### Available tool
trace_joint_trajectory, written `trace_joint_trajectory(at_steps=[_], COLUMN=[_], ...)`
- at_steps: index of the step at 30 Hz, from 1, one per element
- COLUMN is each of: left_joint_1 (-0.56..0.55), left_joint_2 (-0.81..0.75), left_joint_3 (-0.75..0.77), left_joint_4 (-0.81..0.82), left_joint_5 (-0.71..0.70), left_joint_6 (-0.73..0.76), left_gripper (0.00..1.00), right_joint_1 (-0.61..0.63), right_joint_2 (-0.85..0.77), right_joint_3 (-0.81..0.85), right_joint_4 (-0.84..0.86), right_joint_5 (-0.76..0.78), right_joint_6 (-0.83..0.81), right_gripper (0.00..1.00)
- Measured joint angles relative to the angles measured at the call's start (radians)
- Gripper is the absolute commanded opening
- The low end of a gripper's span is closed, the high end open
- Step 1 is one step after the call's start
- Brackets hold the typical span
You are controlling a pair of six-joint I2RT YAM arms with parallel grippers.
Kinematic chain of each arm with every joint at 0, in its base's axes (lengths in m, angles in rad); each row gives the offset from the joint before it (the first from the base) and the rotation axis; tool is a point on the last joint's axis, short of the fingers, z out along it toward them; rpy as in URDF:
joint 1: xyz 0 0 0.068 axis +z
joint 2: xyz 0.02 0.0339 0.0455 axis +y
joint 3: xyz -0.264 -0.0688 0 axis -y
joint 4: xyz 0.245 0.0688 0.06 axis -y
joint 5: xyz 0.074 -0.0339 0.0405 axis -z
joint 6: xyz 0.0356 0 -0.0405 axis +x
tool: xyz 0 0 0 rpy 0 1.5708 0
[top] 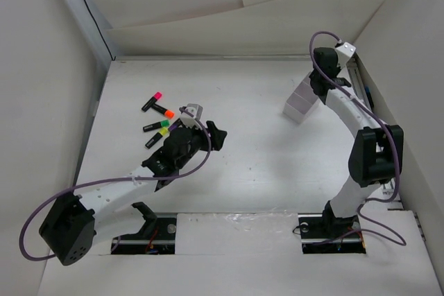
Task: Sort the stationery into containers
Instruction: Place the stapler in the storage box.
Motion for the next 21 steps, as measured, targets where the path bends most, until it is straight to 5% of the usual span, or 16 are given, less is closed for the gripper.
trace_joint_trajectory(at_steps=[21], left_joint_1=[0.0], left_joint_2=[-0.03], left_joint_3=[0.0], left_joint_4=[-0.024], left_joint_5=[-0.001], left_joint_6=[0.0], left_gripper=[0.64], right_joint_1=[0.0], right_joint_2=[0.137], right_joint_3=[0.069], right_joint_4=[-0.032], right_joint_5=[0.151], right_joint_6=[-0.051], right_gripper=[0.13])
